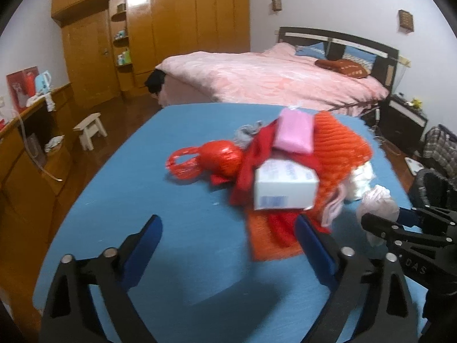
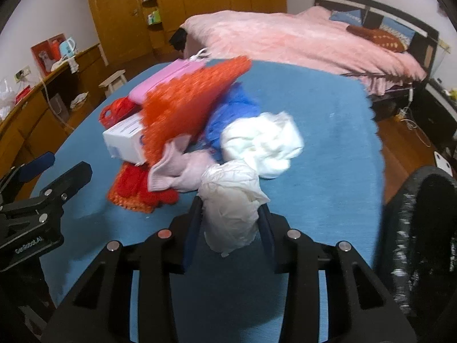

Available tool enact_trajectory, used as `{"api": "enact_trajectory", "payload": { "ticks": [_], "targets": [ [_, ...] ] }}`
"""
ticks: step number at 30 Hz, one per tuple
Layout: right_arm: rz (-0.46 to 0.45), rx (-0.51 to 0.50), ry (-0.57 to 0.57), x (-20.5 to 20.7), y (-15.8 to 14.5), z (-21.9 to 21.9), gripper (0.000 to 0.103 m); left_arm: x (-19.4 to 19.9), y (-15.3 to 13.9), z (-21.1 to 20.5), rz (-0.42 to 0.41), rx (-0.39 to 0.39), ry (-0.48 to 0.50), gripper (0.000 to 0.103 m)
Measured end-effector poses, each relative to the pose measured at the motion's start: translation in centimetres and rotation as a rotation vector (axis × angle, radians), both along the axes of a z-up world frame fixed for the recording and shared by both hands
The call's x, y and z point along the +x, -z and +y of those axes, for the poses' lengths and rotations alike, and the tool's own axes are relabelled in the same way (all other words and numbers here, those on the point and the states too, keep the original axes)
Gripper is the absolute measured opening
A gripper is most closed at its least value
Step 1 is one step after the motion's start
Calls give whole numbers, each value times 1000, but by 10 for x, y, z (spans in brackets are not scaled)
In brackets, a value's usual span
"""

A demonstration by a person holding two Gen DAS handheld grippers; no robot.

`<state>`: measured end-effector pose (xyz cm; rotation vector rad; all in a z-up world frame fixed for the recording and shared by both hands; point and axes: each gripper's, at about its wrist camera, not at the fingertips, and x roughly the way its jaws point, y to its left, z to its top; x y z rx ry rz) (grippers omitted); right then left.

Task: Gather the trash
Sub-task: 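Grasp white tissue with right gripper while left gripper grasps orange mesh net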

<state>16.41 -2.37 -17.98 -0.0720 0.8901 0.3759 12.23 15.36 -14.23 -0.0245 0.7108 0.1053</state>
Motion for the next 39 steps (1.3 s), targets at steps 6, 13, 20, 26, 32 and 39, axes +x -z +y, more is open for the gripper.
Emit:
{"api": "enact_trajectory", "payload": {
  "ticks": [6,13,20,26,32,39],
  "targets": [
    [-34,14,69,7,-14,-29,37,13,-11,-26,-38,8,52,88],
    [-46,23,142,19,-23,-63,37,30,-17,-63,-70,30,126,85],
    [-36,43,173,23,-23,-81,37,48,-12,-93,-88,89,149,68],
    [-32,59,183,22,-24,-87,37,64,-6,-108,-79,146,145,41],
    [-38,65,186,19,-27,-89,37,67,-5,-108,-69,137,121,15],
    [-59,82,196,11,-38,-98,37,54,-30,-108,-134,90,122,13]
  ]
}}
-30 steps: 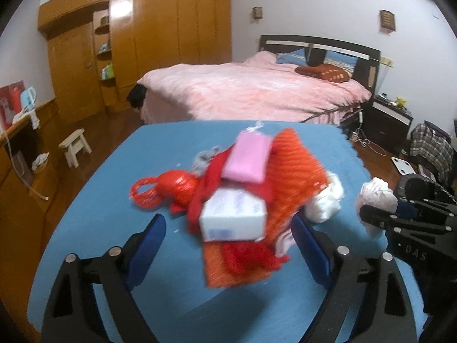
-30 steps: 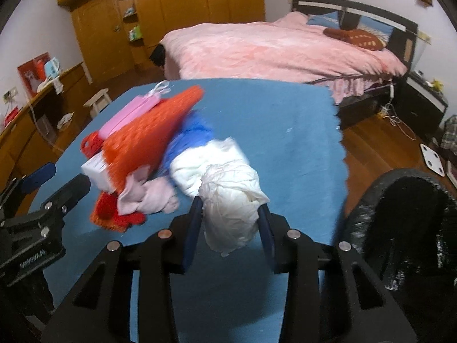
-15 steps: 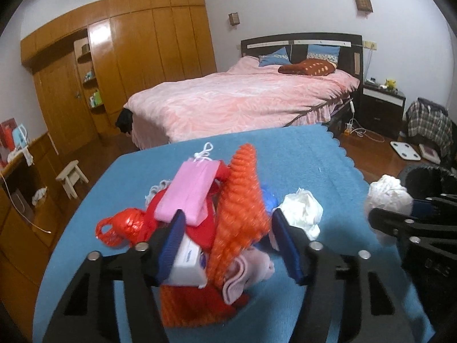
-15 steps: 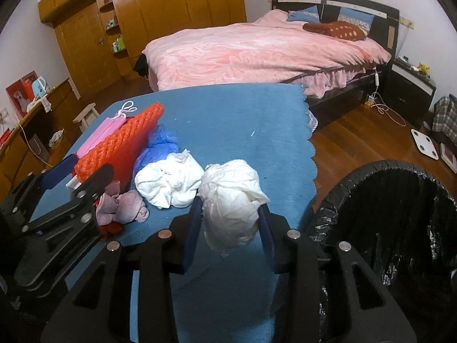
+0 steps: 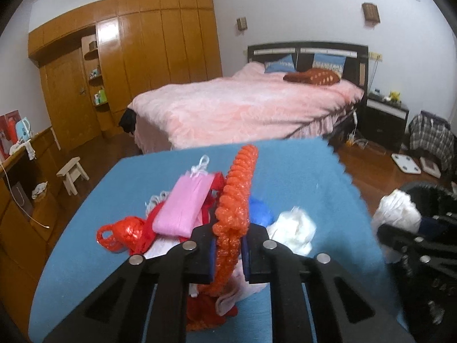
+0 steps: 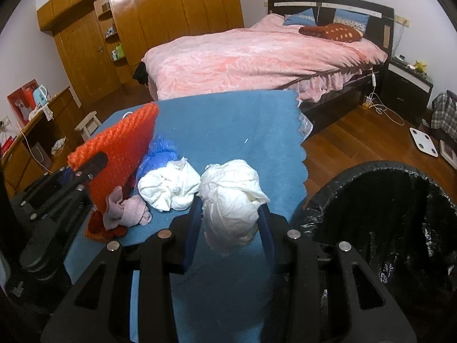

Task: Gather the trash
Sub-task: 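Grasp white tissue with right gripper while left gripper grasps orange mesh net, then carry both items over the bin and open both grippers to drop them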

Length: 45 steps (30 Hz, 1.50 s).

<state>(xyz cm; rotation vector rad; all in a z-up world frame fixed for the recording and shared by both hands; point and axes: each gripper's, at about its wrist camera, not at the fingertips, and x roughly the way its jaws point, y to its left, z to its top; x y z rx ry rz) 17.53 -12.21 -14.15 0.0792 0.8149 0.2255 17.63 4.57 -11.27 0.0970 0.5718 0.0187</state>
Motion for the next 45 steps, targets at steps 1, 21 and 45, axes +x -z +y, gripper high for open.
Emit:
{"api": "enact_trajectory", "payload": {
  "ticks": [1,21,45],
  "targets": [
    [-7,4,3,-1,-3,-2,37,-2,-6,-1,-9,-6,6,13],
    [-92,-15,190,-59,-46,-115,38,-40,-59,-104,-22,-152,273,13],
    [-128,-76,475,-109,-22,-222,92,-58,-39,-182,47,-139,473,66]
  ]
}}
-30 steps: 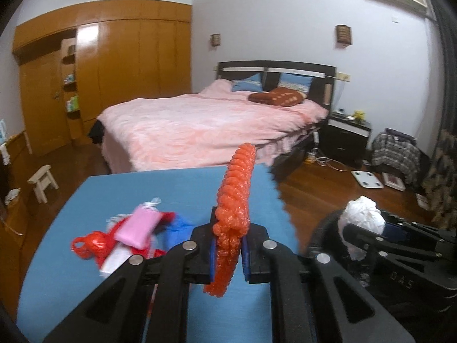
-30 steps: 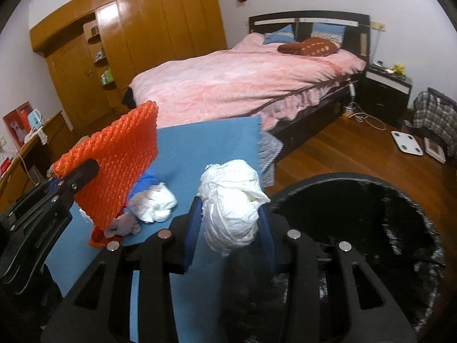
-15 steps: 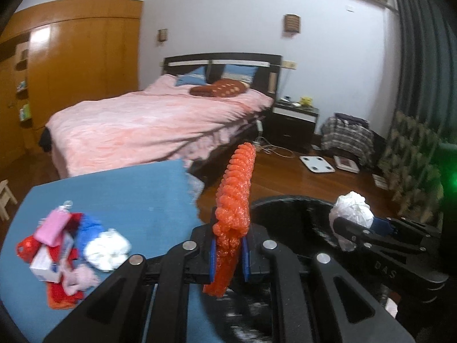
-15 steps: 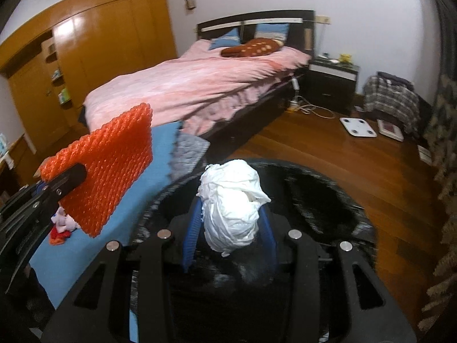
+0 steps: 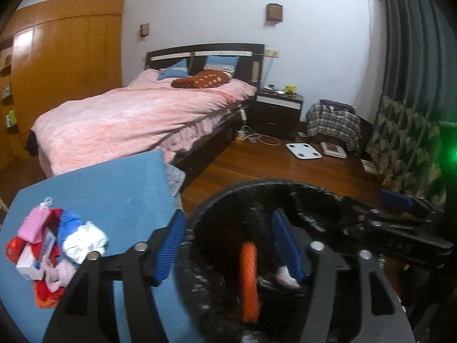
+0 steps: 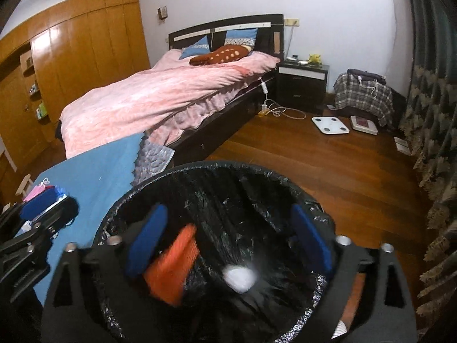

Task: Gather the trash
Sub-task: 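Carry both items over the bin and open both grippers to drop them, then return both tools to the pile and grasp another white tissue with right gripper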

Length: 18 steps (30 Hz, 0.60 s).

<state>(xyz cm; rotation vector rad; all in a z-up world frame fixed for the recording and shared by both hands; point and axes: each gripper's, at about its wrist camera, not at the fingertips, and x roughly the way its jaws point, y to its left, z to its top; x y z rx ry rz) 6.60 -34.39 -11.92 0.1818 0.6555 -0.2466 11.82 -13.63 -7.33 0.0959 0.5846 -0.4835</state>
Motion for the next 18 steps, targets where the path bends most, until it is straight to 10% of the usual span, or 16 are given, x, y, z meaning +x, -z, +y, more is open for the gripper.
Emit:
{"api": "enact_trajectory", "payload": {
  "ticks": [18],
  "targets": [
    [-12,-7,-215,46,-12,112,98,13,-1,144,-34,28,-358,86]
  ]
}}
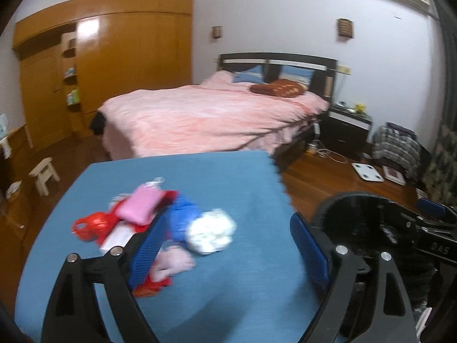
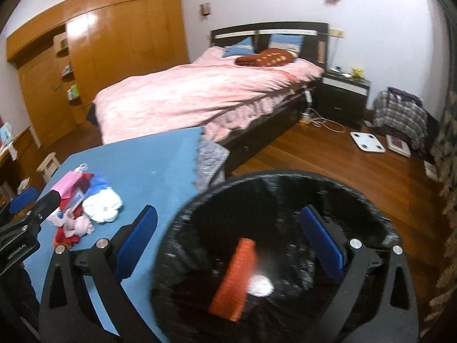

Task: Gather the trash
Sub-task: 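Return both tools to the pile and grasp another white tissue with right gripper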

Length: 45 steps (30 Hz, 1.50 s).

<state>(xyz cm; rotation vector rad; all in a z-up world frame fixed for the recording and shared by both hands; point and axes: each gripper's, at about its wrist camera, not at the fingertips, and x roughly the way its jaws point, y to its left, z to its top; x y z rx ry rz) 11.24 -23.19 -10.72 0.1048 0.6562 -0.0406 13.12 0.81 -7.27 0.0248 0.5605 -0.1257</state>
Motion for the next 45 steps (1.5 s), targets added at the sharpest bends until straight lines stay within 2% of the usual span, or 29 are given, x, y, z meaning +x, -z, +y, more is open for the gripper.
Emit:
{"api": "enact_trajectory", "payload": {
  "ticks": [6,13,21,29,40,42,45],
  "targets": [
    [19,13,-109,28,7,54,98,8,9,51,-3,32,-126,86],
    [45,16,-204,61,23,112,98,16,28,94,25,41,-218,86],
    [91,7,-256,94,51,151,98,28,51,122,75,37,-257,86],
    [132,-11,-286,116,74,178,98,31,60,137,93,28,-277,86],
    [175,-10,-368,123,84,201,96,31,66,151,103,13,-286,86],
    [193,19,-385,123,86,200,77,30,67,151,105,11,-284,86],
    [224,69,-425,121,87,201,65,30,67,149,104,10,-277,86]
  ]
}}
